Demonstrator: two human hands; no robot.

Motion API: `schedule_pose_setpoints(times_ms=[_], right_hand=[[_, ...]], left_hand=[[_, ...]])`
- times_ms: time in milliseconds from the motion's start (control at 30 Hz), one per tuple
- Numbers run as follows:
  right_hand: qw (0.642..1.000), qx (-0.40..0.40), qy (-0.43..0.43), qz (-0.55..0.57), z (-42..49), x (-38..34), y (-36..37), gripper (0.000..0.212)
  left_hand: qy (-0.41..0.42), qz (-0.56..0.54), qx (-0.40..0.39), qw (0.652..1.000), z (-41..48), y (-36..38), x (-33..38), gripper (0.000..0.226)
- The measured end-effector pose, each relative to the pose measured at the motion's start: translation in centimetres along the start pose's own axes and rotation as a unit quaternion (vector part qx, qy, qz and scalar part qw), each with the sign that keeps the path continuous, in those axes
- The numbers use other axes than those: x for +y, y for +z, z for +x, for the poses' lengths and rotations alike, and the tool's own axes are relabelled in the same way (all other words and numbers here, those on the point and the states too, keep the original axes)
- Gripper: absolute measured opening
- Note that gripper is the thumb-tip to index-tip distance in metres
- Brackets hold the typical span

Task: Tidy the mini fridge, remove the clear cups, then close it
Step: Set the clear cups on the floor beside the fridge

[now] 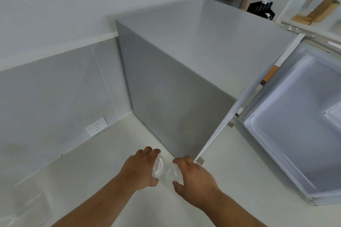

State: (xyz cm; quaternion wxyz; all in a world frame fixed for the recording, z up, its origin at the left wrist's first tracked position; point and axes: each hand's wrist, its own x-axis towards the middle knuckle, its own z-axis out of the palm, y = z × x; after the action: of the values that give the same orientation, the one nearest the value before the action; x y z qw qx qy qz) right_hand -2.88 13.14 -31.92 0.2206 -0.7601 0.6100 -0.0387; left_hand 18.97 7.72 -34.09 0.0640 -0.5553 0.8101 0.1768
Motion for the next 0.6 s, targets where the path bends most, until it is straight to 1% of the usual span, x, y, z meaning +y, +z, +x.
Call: schedule_pose_setpoints(times_ms=[367, 600], right_hand=[[0.999, -0.025, 0.022, -0.009, 1.4, -0.4, 3.5, 0.058], [0.998, -0.051, 0.022, -0.019, 2.2, -0.5, 5.1, 0.056]], left_hand=[[0.024, 0.018, -0.04, 0.999, 2.3, 3.4, -2.2, 0.098], [0.041, 0.033, -0.044, 0.998, 3.7, 5.3, -3.4, 0.097]])
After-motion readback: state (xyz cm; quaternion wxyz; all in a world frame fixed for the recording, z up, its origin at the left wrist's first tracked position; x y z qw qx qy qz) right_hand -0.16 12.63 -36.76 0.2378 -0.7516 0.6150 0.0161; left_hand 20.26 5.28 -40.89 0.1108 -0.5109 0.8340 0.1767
